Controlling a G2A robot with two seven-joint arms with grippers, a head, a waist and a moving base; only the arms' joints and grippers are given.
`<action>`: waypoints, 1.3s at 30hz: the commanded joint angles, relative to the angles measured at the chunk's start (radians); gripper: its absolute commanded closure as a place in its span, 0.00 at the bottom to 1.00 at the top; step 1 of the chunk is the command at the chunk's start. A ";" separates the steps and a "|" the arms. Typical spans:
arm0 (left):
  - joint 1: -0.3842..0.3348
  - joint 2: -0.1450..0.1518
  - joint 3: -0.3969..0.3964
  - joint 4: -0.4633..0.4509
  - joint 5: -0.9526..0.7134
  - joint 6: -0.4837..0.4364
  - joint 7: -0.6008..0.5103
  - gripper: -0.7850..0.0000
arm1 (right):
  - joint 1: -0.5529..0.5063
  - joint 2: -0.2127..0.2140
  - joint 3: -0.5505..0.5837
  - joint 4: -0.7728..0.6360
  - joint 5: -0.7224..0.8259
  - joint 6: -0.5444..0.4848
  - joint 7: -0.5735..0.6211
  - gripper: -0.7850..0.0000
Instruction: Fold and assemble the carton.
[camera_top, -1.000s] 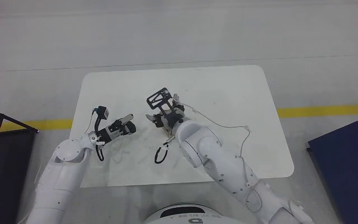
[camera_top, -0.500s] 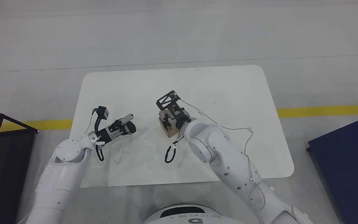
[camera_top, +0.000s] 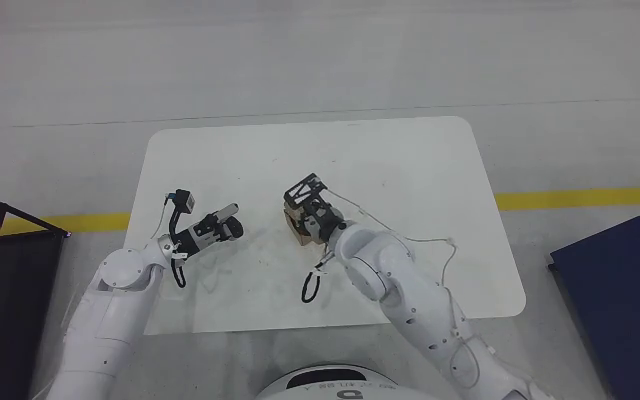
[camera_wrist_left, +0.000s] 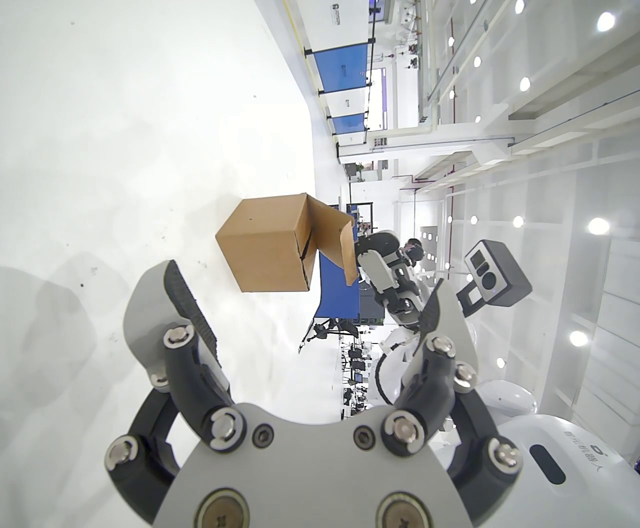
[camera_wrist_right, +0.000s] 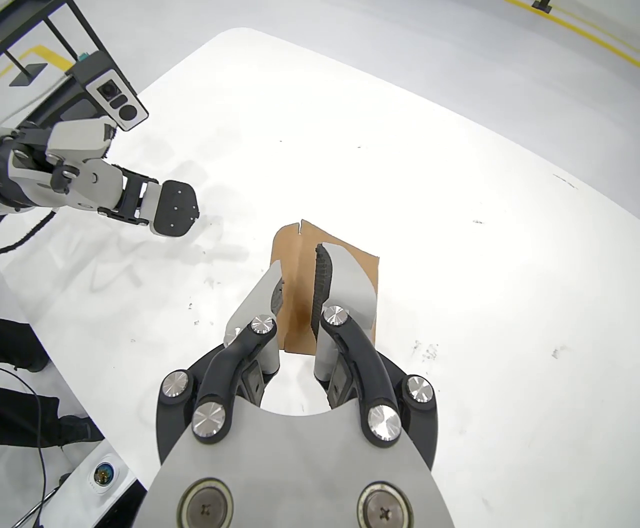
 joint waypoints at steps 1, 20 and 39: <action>0.000 0.000 0.000 0.000 0.000 0.000 0.000 0.00 | 0.010 -0.002 -0.014 0.015 -0.028 0.004 0.018 0.74; 0.000 0.000 0.000 0.000 0.000 0.000 0.000 0.00 | 0.058 -0.025 -0.120 0.037 -0.227 0.061 0.116 0.62; 0.000 0.000 0.000 0.000 0.000 0.000 0.000 0.00 | 0.109 -0.052 -0.161 0.084 -0.341 0.036 0.212 0.56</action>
